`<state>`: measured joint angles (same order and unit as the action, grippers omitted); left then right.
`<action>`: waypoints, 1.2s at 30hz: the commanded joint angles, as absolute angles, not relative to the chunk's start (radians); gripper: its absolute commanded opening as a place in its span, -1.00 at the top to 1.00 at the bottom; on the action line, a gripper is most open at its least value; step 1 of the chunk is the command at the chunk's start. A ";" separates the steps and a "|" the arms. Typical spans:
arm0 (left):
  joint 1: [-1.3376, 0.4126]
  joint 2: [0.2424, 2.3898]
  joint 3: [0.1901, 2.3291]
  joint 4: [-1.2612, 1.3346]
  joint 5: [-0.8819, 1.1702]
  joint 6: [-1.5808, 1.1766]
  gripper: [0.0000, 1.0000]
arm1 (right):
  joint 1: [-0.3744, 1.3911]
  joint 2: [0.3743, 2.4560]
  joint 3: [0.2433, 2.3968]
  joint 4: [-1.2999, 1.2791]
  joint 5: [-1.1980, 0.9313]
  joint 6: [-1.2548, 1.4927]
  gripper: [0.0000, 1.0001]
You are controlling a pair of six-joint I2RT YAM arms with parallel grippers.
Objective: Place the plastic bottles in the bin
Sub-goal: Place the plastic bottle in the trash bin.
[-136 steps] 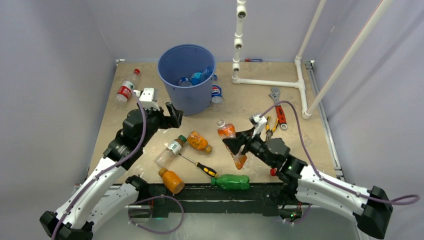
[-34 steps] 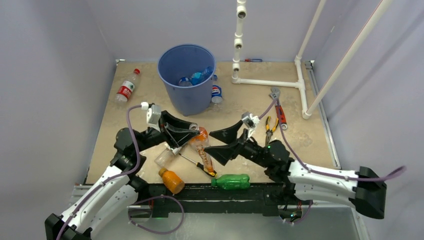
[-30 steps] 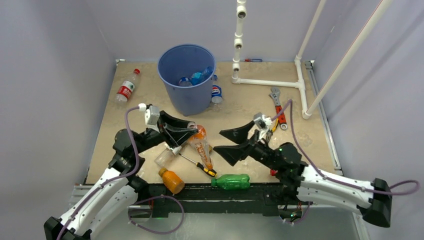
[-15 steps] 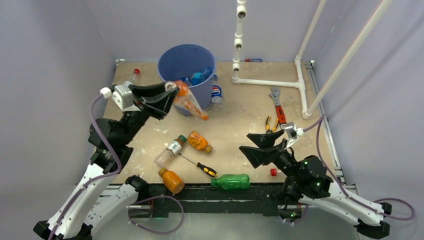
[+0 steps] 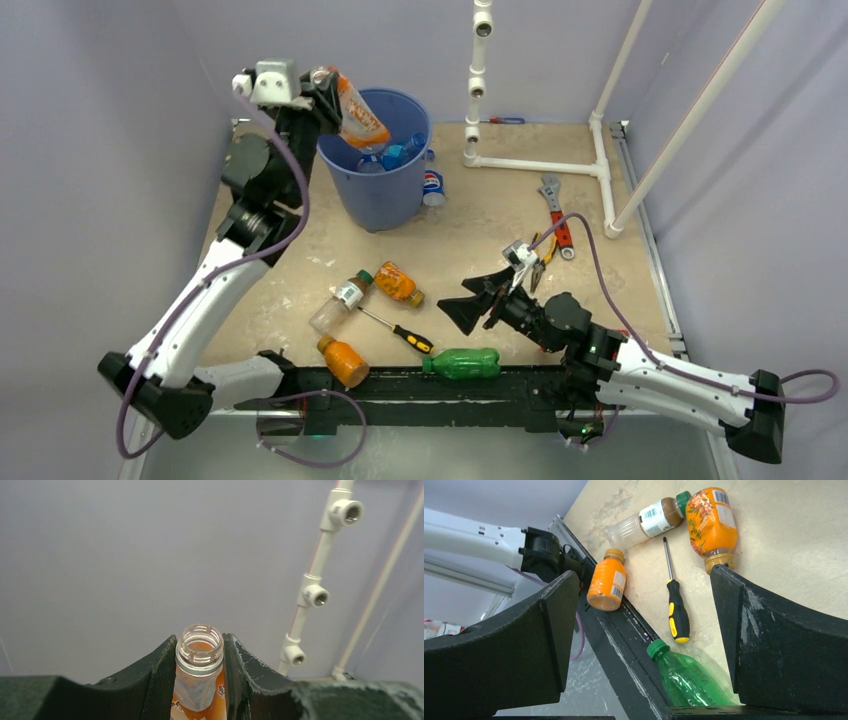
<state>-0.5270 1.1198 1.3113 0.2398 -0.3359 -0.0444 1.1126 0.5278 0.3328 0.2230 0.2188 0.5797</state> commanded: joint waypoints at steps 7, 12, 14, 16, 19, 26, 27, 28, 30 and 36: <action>-0.524 1.352 1.486 0.417 -0.540 0.221 1.00 | 1.115 0.590 0.326 0.351 0.130 0.635 -0.93; -0.509 1.499 1.520 0.309 -0.496 0.259 1.00 | 1.115 0.554 0.314 0.323 0.128 0.651 -0.92; -0.502 1.520 1.497 0.319 -0.499 0.274 1.00 | 1.115 0.545 0.316 0.307 0.125 0.653 -0.92; -0.492 1.542 1.484 0.313 -0.512 0.287 1.00 | 1.115 0.539 0.318 0.293 0.124 0.655 -0.92; -0.482 1.578 1.476 0.283 -0.530 0.295 1.00 | 1.115 0.533 0.317 0.283 0.129 0.655 -0.91; -0.473 1.625 1.423 0.255 -0.525 0.257 1.00 | 1.115 0.538 0.327 0.268 0.128 0.657 -0.91; -0.471 1.634 1.415 0.243 -0.511 0.235 1.00 | 1.115 0.539 0.329 0.263 0.125 0.658 -0.90; -0.470 1.643 1.410 0.229 -0.507 0.216 1.00 | 1.115 0.538 0.331 0.257 0.123 0.661 -0.90; -0.466 1.660 1.395 0.210 -0.498 0.179 1.00 | 1.115 0.535 0.333 0.244 0.120 0.668 -0.89; -0.450 1.695 1.348 0.179 -0.435 0.091 1.00 | 1.115 0.509 0.331 0.216 0.127 0.675 -0.89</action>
<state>-0.4614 1.6749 1.3834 0.2115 -0.4961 0.1860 1.1126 0.5327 0.3195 0.2298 0.1364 0.6636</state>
